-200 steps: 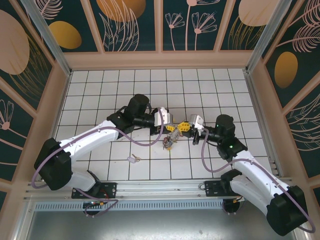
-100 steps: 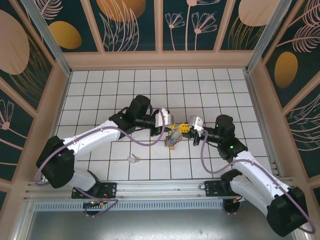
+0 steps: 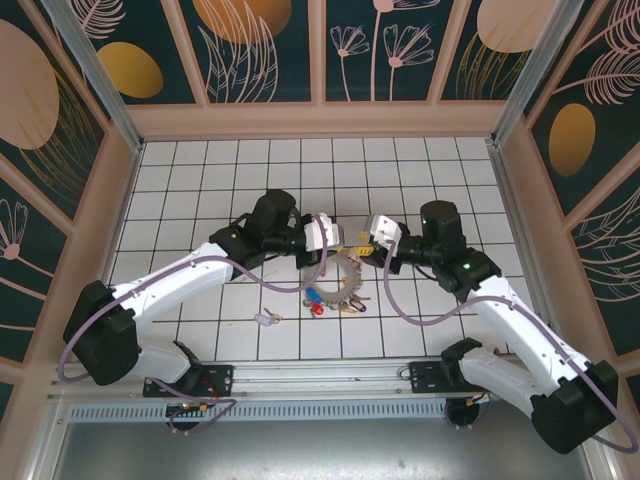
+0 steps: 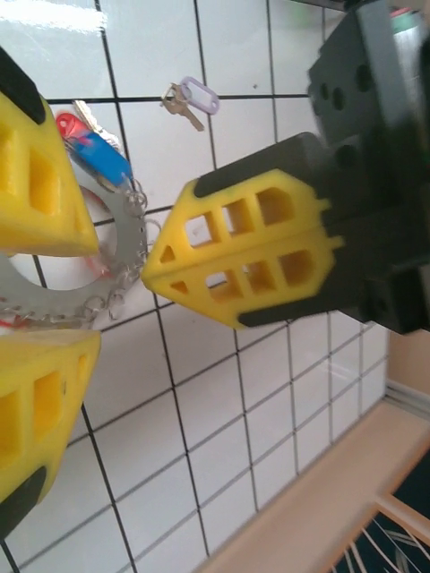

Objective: Put the keys on the keyring

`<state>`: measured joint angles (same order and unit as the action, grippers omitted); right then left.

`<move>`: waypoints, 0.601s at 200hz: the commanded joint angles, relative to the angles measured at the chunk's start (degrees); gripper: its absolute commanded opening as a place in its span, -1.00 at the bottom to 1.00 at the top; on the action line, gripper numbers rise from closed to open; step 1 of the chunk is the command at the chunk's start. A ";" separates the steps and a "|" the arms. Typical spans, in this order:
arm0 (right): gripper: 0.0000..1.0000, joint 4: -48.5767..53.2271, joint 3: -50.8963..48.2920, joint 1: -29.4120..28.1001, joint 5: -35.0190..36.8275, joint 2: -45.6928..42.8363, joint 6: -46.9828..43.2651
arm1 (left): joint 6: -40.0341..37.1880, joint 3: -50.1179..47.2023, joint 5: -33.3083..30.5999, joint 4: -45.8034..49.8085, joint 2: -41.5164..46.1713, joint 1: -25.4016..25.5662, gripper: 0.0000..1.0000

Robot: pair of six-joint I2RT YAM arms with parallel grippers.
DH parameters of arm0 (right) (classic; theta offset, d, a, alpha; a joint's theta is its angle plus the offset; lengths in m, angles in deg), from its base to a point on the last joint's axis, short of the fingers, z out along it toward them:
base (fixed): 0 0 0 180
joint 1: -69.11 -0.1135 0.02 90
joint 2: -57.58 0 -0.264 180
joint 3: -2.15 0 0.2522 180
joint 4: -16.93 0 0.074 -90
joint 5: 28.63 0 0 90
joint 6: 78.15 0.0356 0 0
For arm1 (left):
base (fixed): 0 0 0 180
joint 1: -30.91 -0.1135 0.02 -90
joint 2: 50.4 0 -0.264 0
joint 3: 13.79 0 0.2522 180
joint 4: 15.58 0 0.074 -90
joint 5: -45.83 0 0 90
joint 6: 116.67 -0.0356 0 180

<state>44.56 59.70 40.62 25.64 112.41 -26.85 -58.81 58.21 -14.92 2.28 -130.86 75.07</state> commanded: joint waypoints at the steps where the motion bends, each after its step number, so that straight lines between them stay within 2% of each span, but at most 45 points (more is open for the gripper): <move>1: -0.41 3.56 0.55 -0.19 3.61 1.66 1.04 | 1.80 -0.03 -1.51 -2.01 0.86 0.14 -1.00; 22: -0.39 2.63 -0.76 -0.10 5.19 3.06 2.01 | 6.64 -1.06 -7.02 -4.02 0.97 -0.08 -1.00; 31: -0.38 1.96 -1.25 -0.29 4.60 3.61 1.90 | 10.92 -2.07 -9.41 -5.80 1.59 -0.74 -0.73; 38: -0.38 0.71 -1.81 -0.77 3.83 3.93 2.02 | 14.79 -3.73 -10.70 -7.61 2.40 -1.73 -0.64; 64: -0.31 -8.87 -4.65 -4.74 2.35 6.80 5.06 | 34.81 -8.40 -11.61 -12.26 5.10 -10.67 -0.31; 78: -0.31 -14.55 -4.10 -7.79 7.18 10.68 10.45 | 43.71 -8.59 -11.70 -9.91 5.24 -16.20 -0.23; 98: -0.34 -12.93 1.82 -9.65 9.10 18.71 12.28 | 55.09 -7.73 -14.53 -4.22 3.88 -22.90 0.02; 120: -0.44 -11.30 8.47 -11.55 10.61 27.29 15.58 | 61.10 -9.79 -10.36 -3.70 2.46 -28.35 0.12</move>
<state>35.62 61.34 30.65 33.33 133.21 -16.66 -12.89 50.10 -26.81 -3.71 -127.15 50.68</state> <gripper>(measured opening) 0.298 0.528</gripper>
